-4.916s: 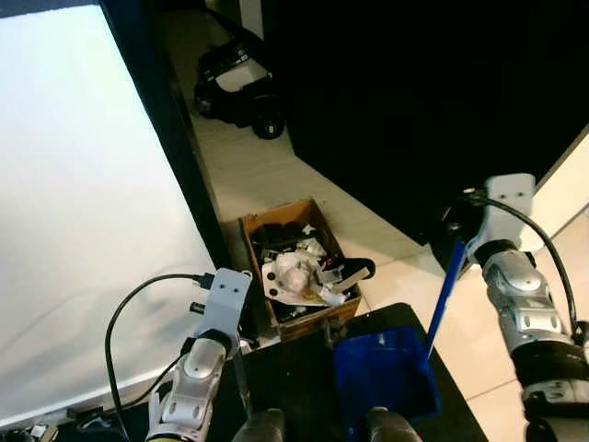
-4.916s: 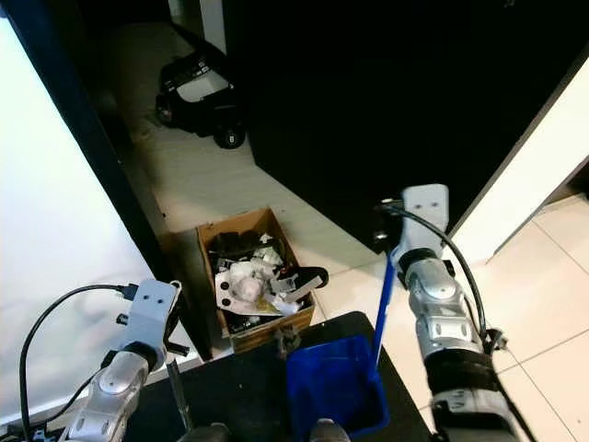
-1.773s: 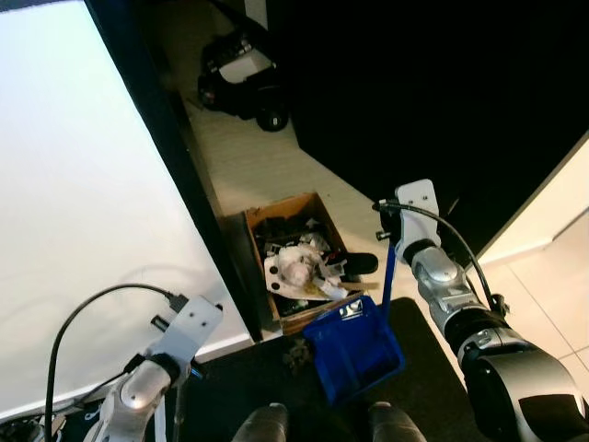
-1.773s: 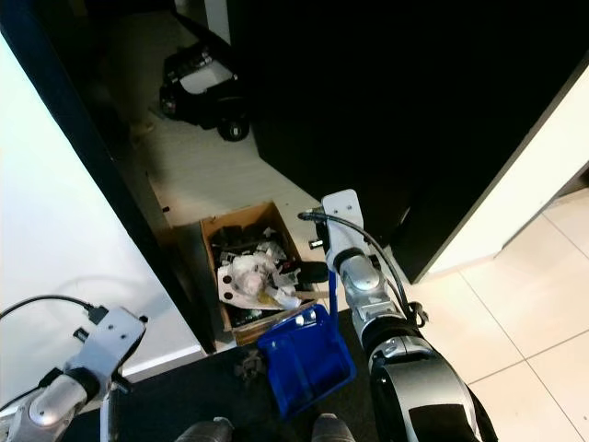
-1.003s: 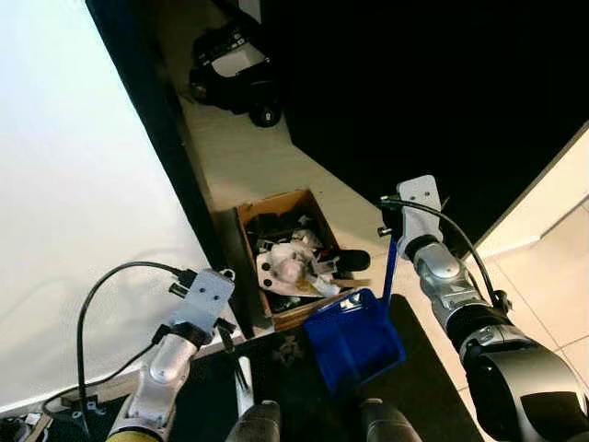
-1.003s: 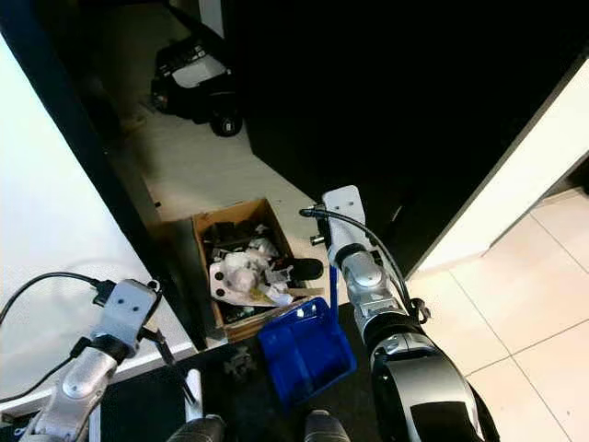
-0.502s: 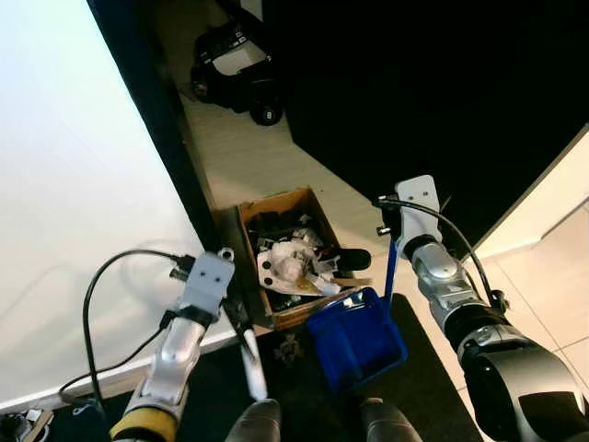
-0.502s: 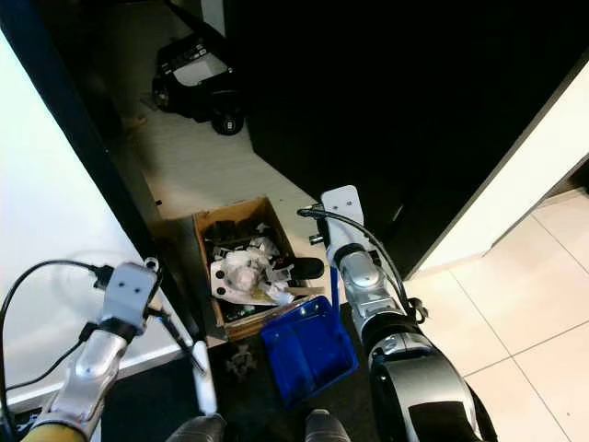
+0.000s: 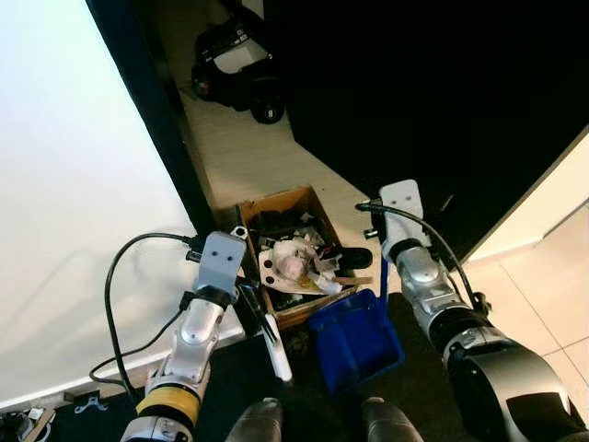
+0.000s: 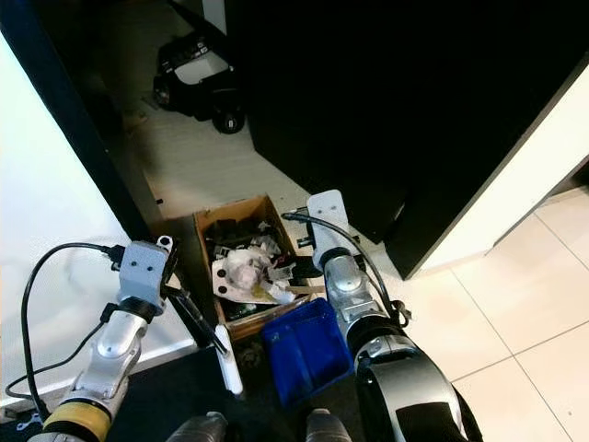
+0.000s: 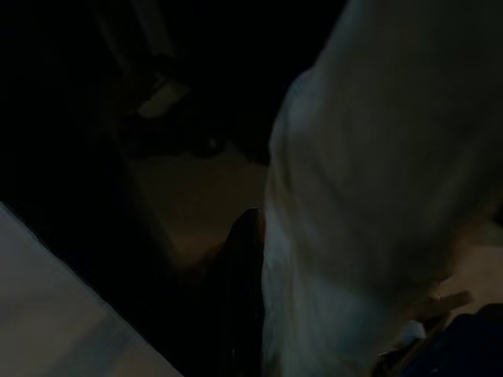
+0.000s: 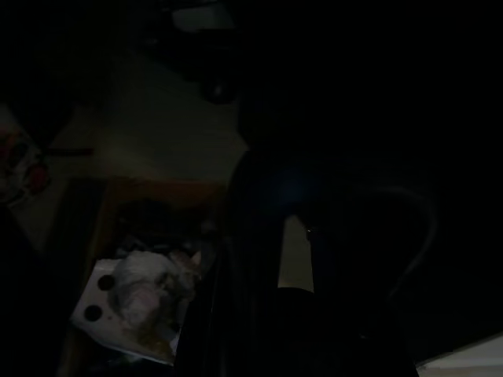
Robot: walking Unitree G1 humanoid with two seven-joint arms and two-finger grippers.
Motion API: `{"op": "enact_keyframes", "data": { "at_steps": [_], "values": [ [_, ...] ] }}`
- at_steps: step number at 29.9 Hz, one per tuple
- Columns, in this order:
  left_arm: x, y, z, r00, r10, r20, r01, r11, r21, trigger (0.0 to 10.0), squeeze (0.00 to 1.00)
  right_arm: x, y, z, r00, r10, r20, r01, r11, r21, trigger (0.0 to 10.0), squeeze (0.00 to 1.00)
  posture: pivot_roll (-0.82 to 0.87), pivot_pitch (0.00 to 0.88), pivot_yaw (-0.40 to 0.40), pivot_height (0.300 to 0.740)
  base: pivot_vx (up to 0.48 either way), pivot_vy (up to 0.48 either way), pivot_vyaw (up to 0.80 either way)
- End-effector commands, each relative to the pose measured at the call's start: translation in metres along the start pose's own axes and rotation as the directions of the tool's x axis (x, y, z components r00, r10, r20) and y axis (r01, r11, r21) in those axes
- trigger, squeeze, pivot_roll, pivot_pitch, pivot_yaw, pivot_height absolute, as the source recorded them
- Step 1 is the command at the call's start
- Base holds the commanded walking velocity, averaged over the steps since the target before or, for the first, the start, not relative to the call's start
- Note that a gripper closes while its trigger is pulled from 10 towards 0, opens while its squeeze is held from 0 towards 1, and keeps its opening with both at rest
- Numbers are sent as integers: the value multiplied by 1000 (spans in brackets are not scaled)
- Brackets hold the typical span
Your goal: Sweep floor
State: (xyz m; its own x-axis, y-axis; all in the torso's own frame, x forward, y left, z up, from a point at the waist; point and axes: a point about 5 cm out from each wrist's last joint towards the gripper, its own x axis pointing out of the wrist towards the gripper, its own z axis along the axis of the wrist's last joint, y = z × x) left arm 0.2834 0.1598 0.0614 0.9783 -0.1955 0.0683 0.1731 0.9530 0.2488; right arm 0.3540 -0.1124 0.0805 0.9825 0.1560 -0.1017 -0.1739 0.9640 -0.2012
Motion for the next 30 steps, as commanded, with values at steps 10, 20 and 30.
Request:
{"op": "enact_keyframes", "data": {
  "at_steps": [10,20,30],
  "values": [
    [-15,-22,-14,993,-94,-67,91,995,-40,10000,0,-4,15,-6,999,44,-6,-44,999,-4,10000,0,152,87,-25,740,0,0,0],
    [2,-27,7,999,-45,1,45,984,-174,10000,0,-4,16,-6,999,52,-12,-52,999,10,10000,0,153,82,-28,740,0,0,0],
    [26,-24,44,993,33,110,3,949,-315,10000,0,-5,17,-8,998,58,-24,-55,992,110,10000,0,153,83,-26,740,0,0,0]
  ]
}}
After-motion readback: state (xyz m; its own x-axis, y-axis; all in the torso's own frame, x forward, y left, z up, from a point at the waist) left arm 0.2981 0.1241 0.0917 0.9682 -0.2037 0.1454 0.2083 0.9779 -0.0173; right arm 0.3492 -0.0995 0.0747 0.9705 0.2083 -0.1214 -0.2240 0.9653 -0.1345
